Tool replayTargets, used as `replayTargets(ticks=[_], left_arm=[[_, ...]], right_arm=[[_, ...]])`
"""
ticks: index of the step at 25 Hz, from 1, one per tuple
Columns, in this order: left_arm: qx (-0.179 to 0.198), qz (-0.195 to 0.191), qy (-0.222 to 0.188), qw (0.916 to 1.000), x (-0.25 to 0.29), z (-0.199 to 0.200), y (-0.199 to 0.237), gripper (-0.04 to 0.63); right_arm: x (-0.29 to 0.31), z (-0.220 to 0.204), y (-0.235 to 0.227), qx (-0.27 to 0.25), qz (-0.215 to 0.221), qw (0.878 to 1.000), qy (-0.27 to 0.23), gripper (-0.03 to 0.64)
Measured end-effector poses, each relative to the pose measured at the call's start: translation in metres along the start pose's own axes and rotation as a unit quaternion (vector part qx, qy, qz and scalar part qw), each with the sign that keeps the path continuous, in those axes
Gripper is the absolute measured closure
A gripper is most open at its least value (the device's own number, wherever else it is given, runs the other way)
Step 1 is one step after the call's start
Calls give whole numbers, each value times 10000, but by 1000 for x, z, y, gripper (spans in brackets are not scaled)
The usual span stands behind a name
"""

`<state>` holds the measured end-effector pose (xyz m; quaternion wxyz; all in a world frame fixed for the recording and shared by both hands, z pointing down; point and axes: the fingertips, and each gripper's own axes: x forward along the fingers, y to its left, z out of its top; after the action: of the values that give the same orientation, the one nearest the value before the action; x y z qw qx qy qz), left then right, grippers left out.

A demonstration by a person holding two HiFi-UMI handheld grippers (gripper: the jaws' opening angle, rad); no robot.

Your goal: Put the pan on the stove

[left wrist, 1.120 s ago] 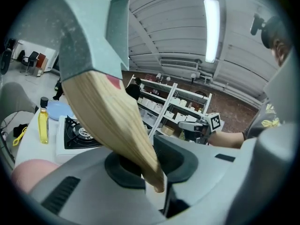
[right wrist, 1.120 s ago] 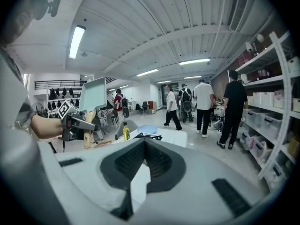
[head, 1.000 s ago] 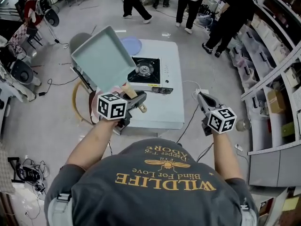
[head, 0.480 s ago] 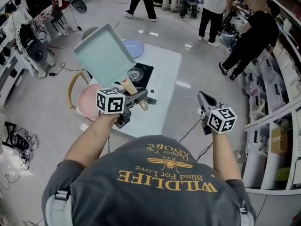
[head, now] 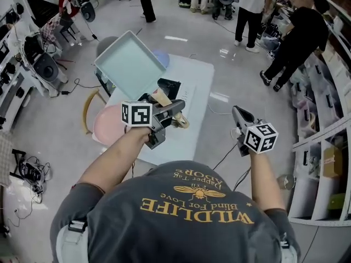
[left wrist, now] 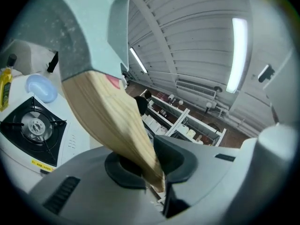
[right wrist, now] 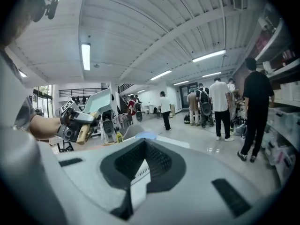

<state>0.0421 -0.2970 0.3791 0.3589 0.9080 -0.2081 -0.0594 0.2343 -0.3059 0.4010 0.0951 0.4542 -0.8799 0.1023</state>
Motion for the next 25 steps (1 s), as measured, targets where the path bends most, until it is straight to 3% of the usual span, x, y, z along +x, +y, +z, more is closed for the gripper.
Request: replayTargets(ticks=[5,14,18,25], left_arm=[[-672,-391,-81,9969,15,17,16,535],[-1320,-416,40,9904,56,18,66,535],[-1628,-358,43,9860,79,4,87,535],[-2257,-468,-391,9723,111,-8,107,535]], right_arm=[[12,8,1,-21,-240,9997,57,617],[55,46,-33,-310,-697,9970,-117,616],[71,33,-44,-210,-686,9974,-46,617],[88,-5,-55,-138,-571,9979,279,617]])
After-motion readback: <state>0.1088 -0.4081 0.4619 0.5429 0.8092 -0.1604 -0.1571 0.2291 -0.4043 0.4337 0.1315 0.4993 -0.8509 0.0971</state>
